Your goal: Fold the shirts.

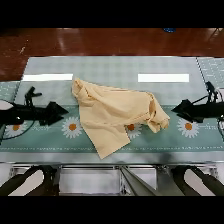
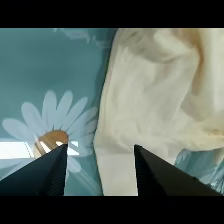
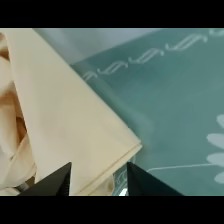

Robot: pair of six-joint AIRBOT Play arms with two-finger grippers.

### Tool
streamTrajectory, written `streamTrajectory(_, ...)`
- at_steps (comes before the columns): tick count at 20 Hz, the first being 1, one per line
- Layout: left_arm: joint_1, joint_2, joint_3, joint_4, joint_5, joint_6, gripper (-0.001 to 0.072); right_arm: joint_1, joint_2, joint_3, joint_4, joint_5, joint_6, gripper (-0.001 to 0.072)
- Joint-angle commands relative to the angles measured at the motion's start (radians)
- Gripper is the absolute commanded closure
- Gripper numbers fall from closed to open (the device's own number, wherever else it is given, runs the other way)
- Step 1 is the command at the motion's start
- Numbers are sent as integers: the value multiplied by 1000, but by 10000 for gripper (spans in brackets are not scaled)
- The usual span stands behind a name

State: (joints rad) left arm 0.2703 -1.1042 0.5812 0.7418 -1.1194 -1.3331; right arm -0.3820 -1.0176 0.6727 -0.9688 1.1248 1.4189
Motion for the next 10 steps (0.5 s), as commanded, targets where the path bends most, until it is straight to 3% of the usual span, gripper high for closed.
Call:
streamTrajectory(1, -35, 9, -159, -88, 0, 69, 199, -34, 94, -185, 115, -52, -90, 305)
streamTrajectory(6, -239, -50, -159, -135, 206, 53, 200, -34, 94, -184, 126, -48, -93, 305)
streamTrajectory(10, -380, -124, -155, -287, 354, 31, 201, -34, 94, -183, 122, -48, -97, 305)
